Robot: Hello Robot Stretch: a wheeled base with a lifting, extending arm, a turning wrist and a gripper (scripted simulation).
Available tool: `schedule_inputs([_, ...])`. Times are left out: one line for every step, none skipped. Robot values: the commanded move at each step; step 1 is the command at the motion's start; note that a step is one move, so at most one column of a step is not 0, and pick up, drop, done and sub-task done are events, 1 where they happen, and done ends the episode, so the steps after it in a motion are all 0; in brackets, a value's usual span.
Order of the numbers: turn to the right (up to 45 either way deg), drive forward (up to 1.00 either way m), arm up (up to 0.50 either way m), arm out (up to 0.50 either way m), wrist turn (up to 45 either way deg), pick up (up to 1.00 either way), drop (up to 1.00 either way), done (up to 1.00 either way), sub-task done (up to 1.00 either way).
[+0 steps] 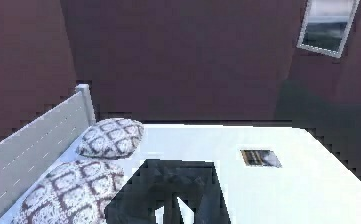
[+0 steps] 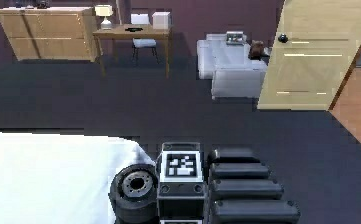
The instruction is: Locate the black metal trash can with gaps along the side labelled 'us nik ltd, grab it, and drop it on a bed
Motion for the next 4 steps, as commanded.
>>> schedule_inputs([18.0, 0.00, 0.00, 0.00, 0.0, 0.00, 0.00, 0.00, 0.00])
schedule_inputs([-45.0, 0.00, 0.00, 0.00, 0.0, 0.00, 0.00, 0.00, 0.00])
schedule_inputs([-42.0, 0.00, 0.00, 0.00, 0.0, 0.00, 0.00, 0.00, 0.00])
schedule_inputs([0.0, 0.10, 0.00, 0.00, 0.0, 0.00, 0.00, 0.00, 0.00])
